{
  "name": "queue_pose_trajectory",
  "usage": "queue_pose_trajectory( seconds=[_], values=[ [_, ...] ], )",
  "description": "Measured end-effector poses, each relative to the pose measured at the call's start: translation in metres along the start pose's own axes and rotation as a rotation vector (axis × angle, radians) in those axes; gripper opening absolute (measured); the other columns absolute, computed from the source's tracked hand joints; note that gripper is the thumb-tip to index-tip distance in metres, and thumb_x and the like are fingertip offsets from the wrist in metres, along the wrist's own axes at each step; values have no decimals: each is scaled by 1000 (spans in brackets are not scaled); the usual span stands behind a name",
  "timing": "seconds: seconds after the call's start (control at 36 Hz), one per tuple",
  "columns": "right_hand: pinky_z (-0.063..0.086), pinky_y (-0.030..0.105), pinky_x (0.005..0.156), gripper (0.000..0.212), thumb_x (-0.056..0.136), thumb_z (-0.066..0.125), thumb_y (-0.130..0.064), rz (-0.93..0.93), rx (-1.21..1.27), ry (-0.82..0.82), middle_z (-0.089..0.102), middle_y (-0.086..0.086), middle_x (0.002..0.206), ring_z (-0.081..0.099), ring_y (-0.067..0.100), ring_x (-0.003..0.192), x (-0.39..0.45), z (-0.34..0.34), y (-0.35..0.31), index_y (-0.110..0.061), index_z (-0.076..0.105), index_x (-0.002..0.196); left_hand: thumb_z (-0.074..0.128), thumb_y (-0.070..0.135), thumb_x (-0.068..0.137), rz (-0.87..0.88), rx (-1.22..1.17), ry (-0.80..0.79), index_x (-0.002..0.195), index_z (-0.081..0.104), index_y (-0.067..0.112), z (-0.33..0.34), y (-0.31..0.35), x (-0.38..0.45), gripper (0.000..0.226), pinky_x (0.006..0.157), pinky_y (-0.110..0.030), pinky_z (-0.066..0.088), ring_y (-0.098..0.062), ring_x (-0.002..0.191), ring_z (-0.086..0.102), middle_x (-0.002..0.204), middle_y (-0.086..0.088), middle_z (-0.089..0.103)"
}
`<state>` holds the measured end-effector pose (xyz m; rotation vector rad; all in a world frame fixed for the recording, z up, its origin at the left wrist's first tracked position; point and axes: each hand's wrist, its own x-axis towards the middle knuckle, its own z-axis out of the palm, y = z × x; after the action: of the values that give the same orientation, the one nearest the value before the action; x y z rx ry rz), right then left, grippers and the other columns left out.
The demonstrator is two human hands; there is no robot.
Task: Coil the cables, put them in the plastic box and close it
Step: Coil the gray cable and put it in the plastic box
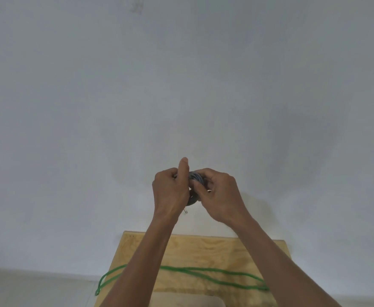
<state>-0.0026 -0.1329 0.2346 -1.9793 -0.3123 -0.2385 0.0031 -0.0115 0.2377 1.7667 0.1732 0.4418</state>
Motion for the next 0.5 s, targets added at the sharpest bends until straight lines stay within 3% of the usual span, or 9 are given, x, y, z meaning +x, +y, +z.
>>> queue_pose_trajectory(
  seconds=[0.11,0.22,0.36,0.5],
  values=[
    [59,26,68,13,97,59,-18,-37,-128,85,72,-8,80,71,8,70,-4,11,1,-15,69,103,56,47,96,58,70,40,53,37,11,5,-1,-2,59,53,-30,39,-12,44,37,42,6,35],
    [47,23,58,8,95,55,-11,-70,-272,157,59,-8,74,56,12,62,-2,14,0,-9,63,95,65,60,87,105,114,27,68,57,12,7,-1,-6,52,56,-29,52,-11,55,61,59,3,63],
    [52,34,62,11,93,60,-13,-13,-289,198,72,7,85,65,25,71,1,14,4,-6,62,100,69,57,85,99,108,-57,81,58,10,11,-4,-8,48,62,-40,55,-17,64,66,70,-5,69],
    [56,35,68,21,91,60,-13,-21,-241,160,72,-3,91,66,17,78,0,10,8,-18,64,111,72,56,82,6,10,-165,86,55,10,10,-11,-5,49,59,-54,59,-28,68,70,74,-9,70]
  ],
)
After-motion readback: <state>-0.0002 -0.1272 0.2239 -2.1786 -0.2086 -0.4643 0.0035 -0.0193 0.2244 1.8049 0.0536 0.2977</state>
